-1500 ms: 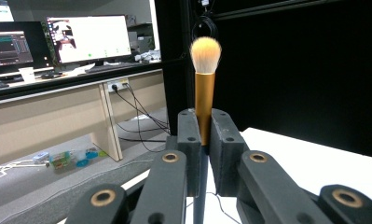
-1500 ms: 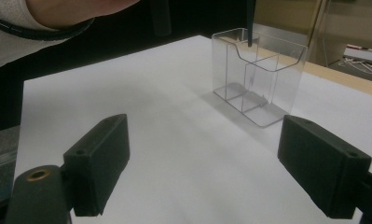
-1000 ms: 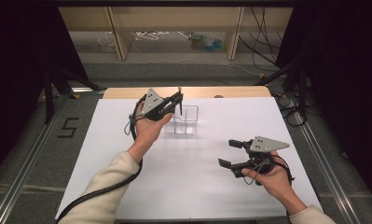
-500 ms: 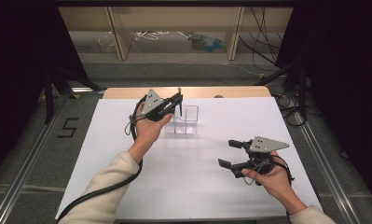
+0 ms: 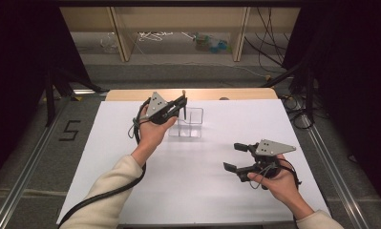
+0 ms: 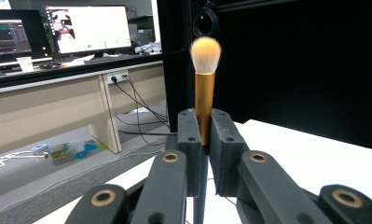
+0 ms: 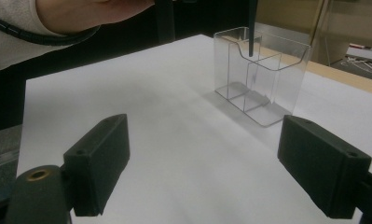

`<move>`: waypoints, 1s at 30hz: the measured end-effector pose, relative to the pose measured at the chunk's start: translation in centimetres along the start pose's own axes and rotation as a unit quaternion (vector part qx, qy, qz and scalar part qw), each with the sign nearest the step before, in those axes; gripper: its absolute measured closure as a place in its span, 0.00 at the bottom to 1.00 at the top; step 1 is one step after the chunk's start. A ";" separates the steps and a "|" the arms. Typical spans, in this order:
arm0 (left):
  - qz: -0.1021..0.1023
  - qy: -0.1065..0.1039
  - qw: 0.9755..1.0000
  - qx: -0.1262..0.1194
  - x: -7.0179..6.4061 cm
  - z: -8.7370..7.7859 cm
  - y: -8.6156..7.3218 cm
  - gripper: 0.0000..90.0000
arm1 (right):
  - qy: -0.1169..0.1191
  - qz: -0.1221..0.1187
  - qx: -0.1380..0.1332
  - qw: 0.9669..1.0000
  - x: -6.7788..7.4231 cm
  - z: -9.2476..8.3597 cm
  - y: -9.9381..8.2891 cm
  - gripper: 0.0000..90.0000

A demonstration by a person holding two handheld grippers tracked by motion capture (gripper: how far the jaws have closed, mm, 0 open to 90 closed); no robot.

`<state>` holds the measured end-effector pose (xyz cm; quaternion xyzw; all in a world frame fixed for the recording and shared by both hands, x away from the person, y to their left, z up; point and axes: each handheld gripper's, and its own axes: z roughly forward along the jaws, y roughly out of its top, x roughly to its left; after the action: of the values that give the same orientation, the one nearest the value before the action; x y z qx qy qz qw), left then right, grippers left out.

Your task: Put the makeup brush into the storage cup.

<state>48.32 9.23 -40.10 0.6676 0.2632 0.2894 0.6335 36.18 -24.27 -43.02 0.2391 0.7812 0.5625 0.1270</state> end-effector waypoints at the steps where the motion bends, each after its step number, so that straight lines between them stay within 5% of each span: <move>1: -0.003 -0.001 1.000 0.002 0.0 0.0 -0.1 0.93 | 0.001 -0.001 0.002 1.000 0.0 0.0 0.0 0.19; 30: -0.008 0.000 1.000 0.014 0.3 0.2 -0.8 0.92 | 0.004 0.000 0.001 1.000 0.0 0.0 0.0 0.19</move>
<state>48.65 9.34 -40.86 0.6743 0.2725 0.2804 0.6265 36.21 -24.25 -43.06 0.2370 0.7826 0.5624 0.1232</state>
